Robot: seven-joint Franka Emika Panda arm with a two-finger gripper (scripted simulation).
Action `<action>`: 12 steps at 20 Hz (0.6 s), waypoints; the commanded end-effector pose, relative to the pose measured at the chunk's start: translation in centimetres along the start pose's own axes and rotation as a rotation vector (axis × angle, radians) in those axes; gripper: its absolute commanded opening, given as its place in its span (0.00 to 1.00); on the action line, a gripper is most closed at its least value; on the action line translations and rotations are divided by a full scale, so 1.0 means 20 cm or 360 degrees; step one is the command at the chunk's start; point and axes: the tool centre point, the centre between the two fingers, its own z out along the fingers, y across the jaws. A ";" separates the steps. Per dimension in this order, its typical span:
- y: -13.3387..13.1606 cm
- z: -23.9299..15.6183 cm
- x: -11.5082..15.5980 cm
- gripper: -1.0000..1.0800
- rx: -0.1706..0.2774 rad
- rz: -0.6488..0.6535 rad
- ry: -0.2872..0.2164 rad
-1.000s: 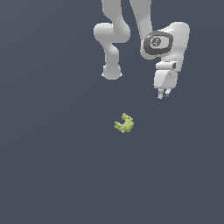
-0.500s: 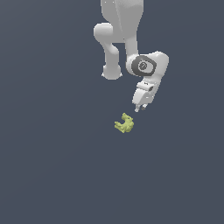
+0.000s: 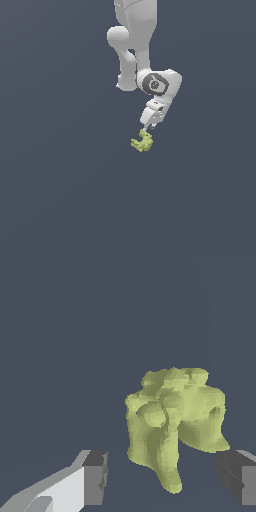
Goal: Pick up the object and move it to a goal position.
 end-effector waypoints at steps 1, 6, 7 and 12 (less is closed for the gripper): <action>0.00 0.02 -0.02 0.81 -0.0004 -0.0004 -0.0011; 0.01 0.02 -0.03 0.81 -0.0009 0.0009 -0.0013; 0.02 0.02 -0.03 0.81 -0.0015 0.0021 -0.0016; 0.04 0.03 -0.05 0.81 -0.0024 0.0040 -0.0024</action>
